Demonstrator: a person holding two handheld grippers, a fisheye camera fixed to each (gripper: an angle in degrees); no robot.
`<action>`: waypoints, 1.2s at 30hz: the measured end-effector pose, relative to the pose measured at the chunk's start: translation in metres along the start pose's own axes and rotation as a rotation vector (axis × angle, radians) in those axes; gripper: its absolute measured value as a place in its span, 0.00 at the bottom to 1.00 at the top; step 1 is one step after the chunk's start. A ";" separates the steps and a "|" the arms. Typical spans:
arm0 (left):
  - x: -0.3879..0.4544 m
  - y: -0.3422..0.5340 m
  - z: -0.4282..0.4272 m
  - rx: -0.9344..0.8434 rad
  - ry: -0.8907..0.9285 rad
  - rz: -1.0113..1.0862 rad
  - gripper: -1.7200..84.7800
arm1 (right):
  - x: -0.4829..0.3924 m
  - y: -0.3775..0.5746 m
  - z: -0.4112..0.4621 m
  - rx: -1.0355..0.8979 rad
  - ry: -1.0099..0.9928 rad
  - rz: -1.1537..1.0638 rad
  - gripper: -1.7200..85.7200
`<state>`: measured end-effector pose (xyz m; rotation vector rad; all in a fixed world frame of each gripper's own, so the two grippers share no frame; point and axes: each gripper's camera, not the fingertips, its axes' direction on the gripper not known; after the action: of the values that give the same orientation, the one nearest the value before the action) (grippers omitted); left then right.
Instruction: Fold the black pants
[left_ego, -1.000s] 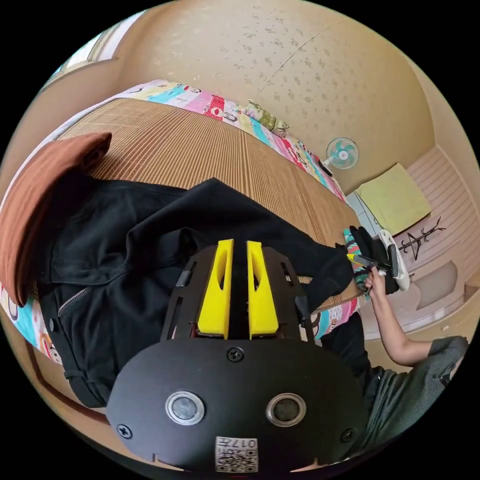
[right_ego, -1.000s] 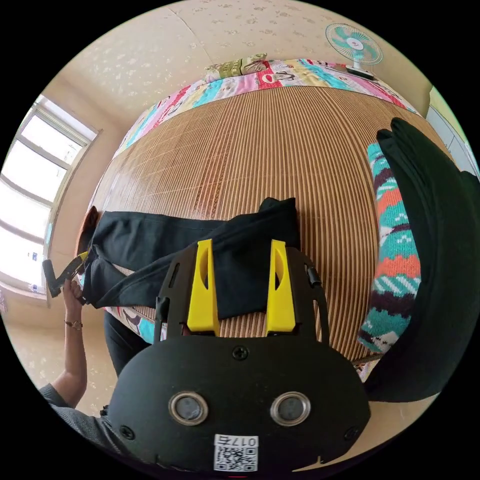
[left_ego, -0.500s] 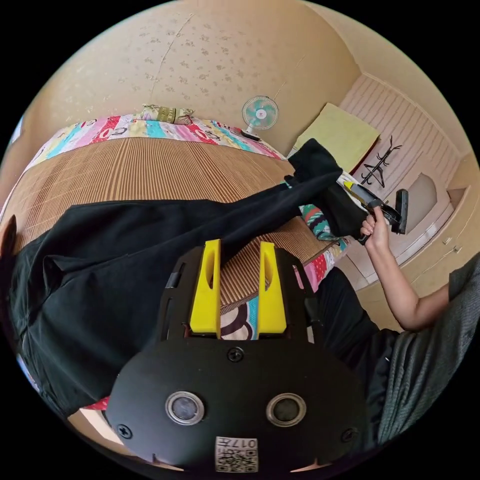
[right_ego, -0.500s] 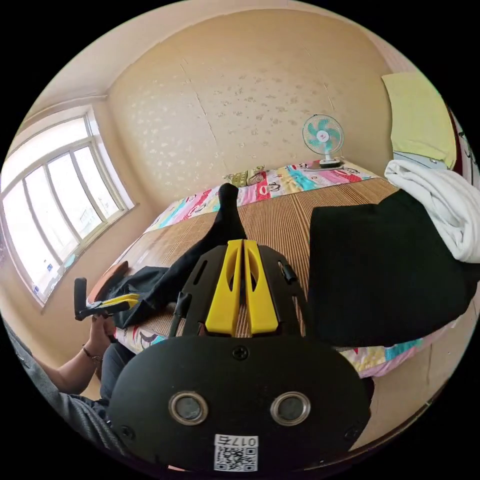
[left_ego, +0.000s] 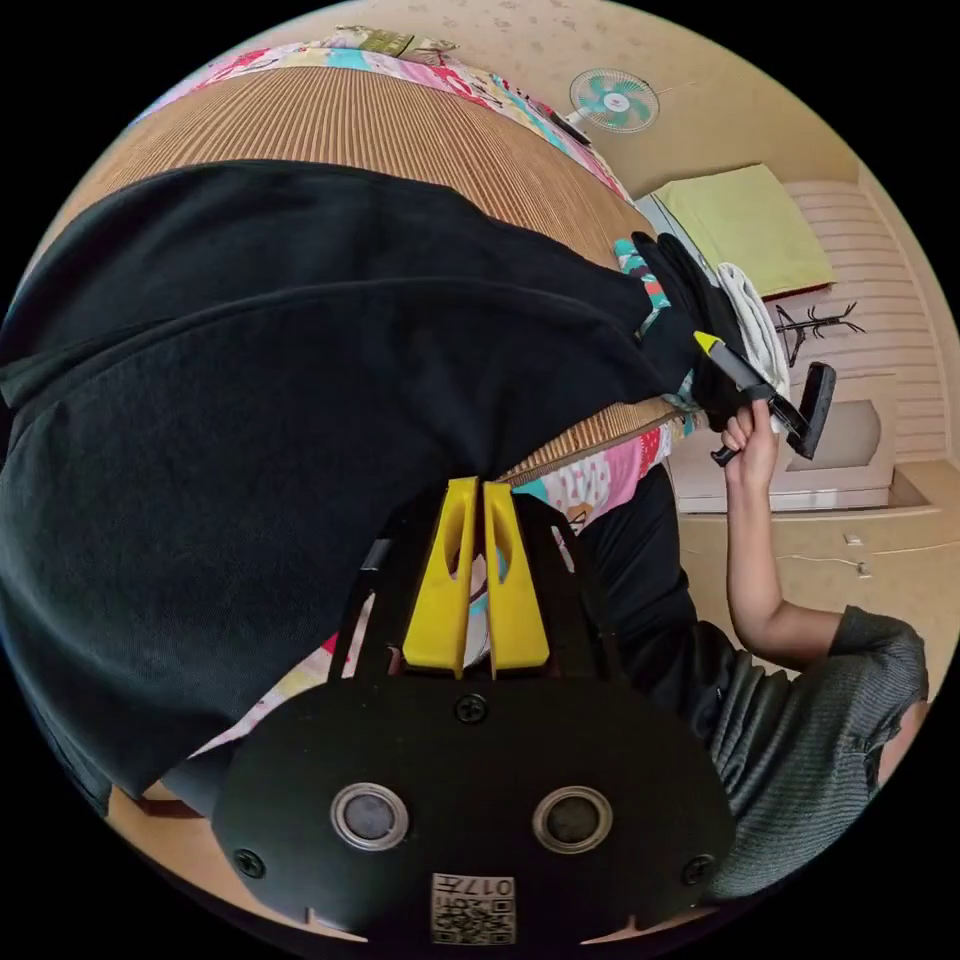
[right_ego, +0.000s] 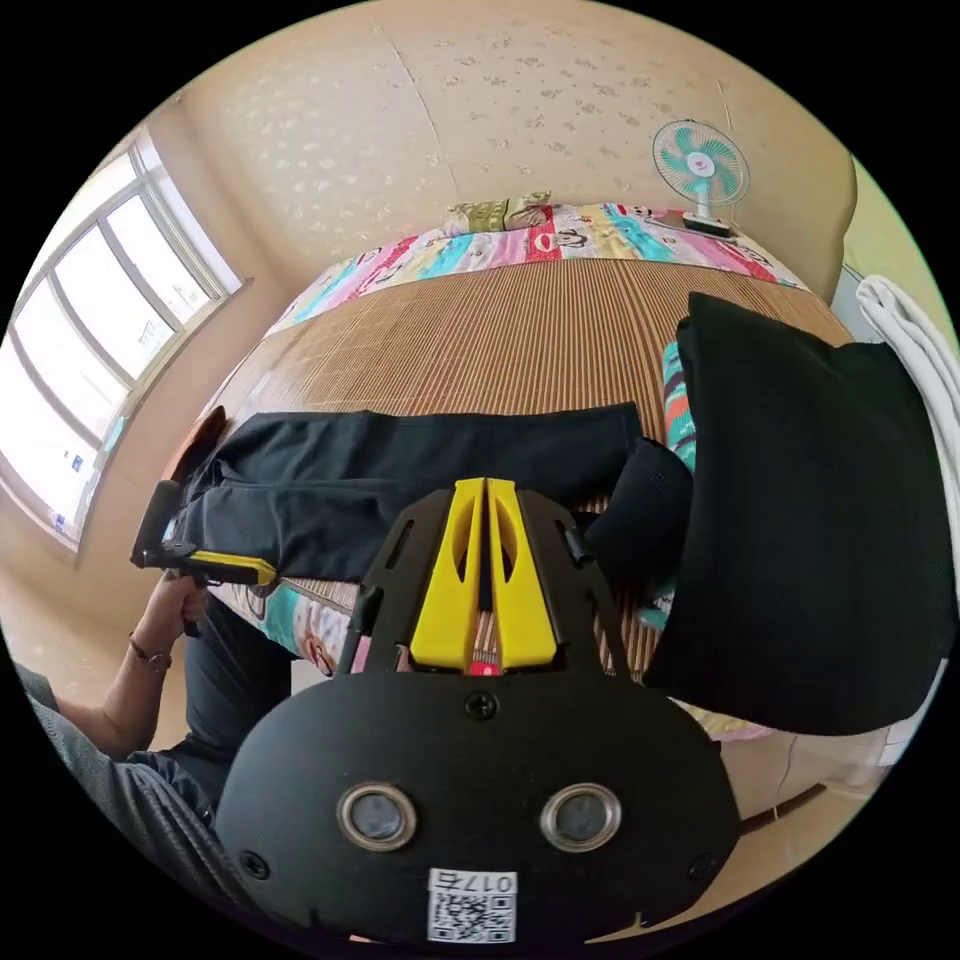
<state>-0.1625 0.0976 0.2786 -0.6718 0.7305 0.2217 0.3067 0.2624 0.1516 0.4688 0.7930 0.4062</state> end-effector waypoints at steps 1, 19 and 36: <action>0.003 0.002 -0.007 -0.033 -0.006 0.027 0.01 | -0.004 -0.009 0.012 -0.014 0.039 -0.011 0.02; -0.162 0.328 -0.314 1.103 -0.213 -0.910 0.22 | 0.002 -0.019 0.031 -0.001 0.154 -0.086 0.03; -0.033 0.239 -0.493 1.072 -0.301 -0.272 0.07 | 0.123 0.144 -0.038 0.036 -0.366 0.324 0.04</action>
<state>-0.5523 -0.0309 -0.0860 0.2892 0.3684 -0.3134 0.3313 0.4535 0.1355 0.6862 0.3690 0.5871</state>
